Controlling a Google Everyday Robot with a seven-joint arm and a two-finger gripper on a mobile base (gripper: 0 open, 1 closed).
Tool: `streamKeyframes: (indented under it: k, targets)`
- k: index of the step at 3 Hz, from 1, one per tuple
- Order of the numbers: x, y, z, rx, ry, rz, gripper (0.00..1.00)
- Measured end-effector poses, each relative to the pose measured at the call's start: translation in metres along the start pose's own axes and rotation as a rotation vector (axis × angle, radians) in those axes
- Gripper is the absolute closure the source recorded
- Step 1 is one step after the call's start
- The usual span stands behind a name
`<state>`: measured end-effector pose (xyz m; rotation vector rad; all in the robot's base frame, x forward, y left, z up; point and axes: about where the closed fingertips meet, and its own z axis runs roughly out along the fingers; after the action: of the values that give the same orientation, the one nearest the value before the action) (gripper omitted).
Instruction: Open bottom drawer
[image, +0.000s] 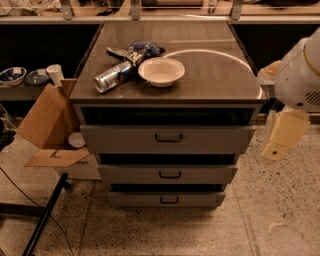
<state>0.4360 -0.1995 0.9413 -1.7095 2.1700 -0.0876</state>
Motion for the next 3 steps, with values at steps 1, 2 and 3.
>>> streamKeyframes:
  k: [1,2,3]
  targets:
    - [-0.004,0.022,0.045,-0.022,-0.032,0.002,0.0]
    - [-0.009,0.051,0.126,-0.07,-0.081,0.0,0.0]
    - [-0.007,0.062,0.179,-0.068,-0.111,0.01,0.0]
